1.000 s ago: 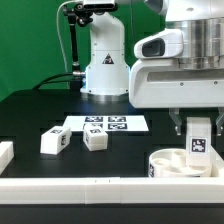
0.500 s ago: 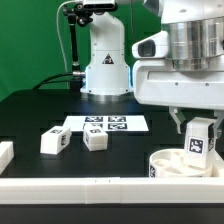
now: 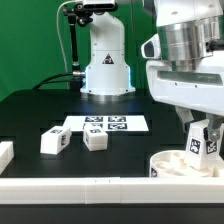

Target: Assemble stool

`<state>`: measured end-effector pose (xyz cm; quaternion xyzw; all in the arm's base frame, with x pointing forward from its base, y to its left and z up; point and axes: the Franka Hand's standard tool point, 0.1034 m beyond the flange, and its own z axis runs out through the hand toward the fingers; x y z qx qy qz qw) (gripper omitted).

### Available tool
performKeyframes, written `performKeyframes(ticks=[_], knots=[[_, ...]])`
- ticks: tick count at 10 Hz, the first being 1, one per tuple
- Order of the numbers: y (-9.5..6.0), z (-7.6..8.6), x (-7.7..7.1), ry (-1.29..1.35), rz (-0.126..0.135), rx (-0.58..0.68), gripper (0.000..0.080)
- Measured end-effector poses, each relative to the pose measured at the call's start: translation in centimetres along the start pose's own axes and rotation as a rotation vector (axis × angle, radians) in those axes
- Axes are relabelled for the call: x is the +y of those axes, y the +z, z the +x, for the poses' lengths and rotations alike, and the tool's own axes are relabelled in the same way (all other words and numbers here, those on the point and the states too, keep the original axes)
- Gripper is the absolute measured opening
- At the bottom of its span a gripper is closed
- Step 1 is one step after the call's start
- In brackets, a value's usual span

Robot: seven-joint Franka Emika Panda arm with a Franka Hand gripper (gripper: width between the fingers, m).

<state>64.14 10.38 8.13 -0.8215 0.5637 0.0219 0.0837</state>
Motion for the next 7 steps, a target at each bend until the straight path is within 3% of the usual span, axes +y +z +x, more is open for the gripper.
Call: performKeyframes(ticks=[5,6,7], knots=[[0.05,-0.15,-0.04,0.261,0.004,-0.012,0.0340],[0.08,-0.29,-0.07,0.283,0.005,-0.018,0.0451],[0.09,-0.33,-0.08,0.270,0.005,-0.019,0.0451]])
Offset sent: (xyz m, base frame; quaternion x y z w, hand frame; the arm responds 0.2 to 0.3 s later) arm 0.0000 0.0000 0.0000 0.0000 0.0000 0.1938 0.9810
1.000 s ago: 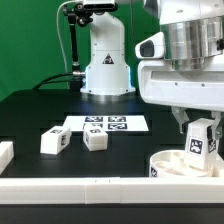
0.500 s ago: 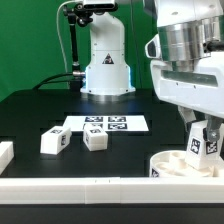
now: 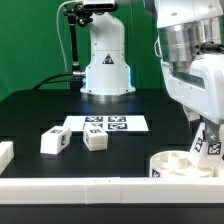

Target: Assemble stool

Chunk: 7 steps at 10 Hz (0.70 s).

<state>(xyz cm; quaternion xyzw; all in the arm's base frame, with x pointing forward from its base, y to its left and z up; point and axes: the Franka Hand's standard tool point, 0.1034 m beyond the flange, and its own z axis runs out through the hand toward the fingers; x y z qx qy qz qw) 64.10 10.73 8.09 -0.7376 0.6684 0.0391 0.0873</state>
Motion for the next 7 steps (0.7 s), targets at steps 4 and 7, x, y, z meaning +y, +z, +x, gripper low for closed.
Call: performKeyframes(ticks=[4,7], knots=[[-1.6,-1.4,-0.6,-0.093,0.017,-0.005,0.0647],[-1.6,-1.8,-0.6,-0.185,0.017,-0.005,0.0648]])
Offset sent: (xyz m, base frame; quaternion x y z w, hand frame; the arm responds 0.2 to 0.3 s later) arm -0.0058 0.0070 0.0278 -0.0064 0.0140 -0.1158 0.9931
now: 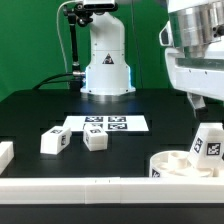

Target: Assemble stool

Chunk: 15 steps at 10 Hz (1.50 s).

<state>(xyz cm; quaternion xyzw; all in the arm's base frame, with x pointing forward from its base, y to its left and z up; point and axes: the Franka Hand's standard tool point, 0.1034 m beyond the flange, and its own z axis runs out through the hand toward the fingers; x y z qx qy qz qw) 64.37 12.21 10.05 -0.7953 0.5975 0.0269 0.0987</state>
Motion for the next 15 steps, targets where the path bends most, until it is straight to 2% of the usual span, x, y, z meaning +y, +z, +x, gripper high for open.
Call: performKeyframes(ticks=[2,5,7,12,15], knots=[[0.02,-0.02,0.01,-0.153,-0.002,0.003,0.0648],[-0.02,-0.35,-0.34,-0.577,-0.012,0.044,0.0648],[-0.11,-0.62,-0.65,-0.818,-0.009,0.057,0.0648],[-0.02,-0.45,-0.58,-1.111,-0.023,0.058,0.0648],[-0.01,-0.05,-0.60,-1.472,-0.050,0.079,0.0648]])
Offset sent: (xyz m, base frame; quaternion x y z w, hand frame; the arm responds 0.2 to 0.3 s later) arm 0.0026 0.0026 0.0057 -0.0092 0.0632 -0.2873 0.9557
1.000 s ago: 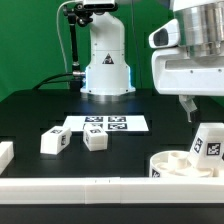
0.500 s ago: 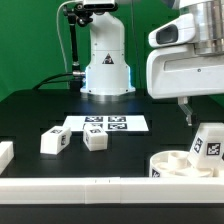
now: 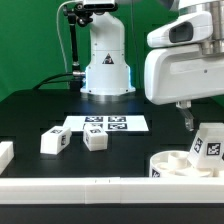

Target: Assemble stool

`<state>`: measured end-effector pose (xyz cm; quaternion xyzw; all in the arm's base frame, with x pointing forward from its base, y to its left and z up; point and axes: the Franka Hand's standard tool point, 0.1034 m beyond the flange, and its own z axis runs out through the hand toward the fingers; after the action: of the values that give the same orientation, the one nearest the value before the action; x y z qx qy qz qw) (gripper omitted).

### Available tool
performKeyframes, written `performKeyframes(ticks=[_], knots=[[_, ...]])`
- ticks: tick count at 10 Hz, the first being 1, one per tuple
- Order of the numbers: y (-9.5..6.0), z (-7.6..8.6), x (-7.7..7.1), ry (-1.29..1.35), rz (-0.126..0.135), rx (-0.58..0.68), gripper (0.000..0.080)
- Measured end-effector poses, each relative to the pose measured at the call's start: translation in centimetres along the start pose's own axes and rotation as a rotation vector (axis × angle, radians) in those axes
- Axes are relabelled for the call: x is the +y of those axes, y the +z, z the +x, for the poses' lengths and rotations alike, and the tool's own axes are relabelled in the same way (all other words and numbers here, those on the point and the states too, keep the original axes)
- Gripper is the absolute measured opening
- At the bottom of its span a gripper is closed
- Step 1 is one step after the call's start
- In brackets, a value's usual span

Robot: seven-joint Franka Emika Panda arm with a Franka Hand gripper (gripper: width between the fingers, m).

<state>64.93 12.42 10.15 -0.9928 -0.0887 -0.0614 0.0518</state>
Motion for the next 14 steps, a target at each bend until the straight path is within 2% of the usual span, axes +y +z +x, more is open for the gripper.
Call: performKeyframes(ticks=[4,8,14], knots=[[0.0,0.0,0.0,-0.486,-0.025,-0.013,0.0648],[0.3,-0.4,-0.1,-0.820,-0.048,-0.039,0.0648],[2.1,-1.7,1.0,-1.236,-0.072,-0.097,0.0648]])
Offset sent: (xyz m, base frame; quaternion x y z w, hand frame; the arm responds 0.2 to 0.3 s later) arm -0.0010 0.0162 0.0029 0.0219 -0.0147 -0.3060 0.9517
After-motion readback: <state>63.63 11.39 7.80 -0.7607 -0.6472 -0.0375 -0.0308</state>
